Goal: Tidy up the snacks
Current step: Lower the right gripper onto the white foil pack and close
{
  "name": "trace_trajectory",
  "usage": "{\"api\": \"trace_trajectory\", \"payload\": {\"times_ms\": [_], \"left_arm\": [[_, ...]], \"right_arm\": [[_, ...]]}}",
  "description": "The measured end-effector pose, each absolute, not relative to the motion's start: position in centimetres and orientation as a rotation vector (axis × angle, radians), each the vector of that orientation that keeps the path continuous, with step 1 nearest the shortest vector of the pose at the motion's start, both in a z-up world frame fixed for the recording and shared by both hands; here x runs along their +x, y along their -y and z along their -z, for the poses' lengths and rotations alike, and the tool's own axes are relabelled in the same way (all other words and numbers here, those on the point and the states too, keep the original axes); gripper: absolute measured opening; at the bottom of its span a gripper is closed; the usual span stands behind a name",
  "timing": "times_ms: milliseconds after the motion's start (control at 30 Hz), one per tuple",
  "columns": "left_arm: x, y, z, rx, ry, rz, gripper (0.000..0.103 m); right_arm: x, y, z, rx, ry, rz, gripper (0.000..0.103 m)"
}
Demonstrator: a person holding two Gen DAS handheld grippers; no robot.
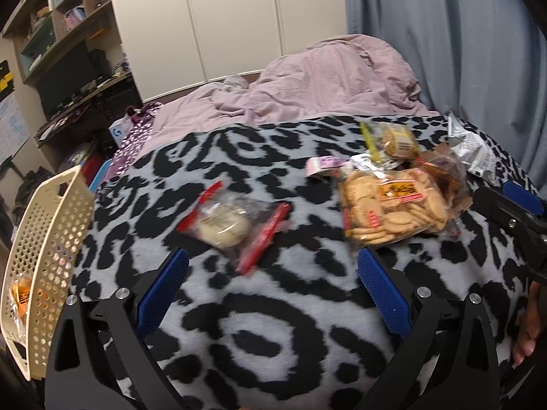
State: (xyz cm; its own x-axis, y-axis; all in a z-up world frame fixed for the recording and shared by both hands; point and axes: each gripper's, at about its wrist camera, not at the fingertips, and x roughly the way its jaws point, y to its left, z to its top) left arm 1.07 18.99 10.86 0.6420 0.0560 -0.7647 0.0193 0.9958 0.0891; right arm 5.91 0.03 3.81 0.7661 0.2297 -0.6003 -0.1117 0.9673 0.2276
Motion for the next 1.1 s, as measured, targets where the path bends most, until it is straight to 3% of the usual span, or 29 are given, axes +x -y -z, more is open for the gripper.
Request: {"api": "trace_trajectory", "payload": {"times_ms": [400,1100], "left_arm": [[3.0,-18.2,-10.7,0.083,-0.886,0.003,0.101],[4.0,-24.6,-11.4,-0.004,-0.874,-0.078,0.101]], "right_arm": [[8.5,4.2,-4.0,0.160,-0.727,-0.083,0.096],[17.1,4.7,-2.8,0.174,-0.838,-0.034,0.096]]}}
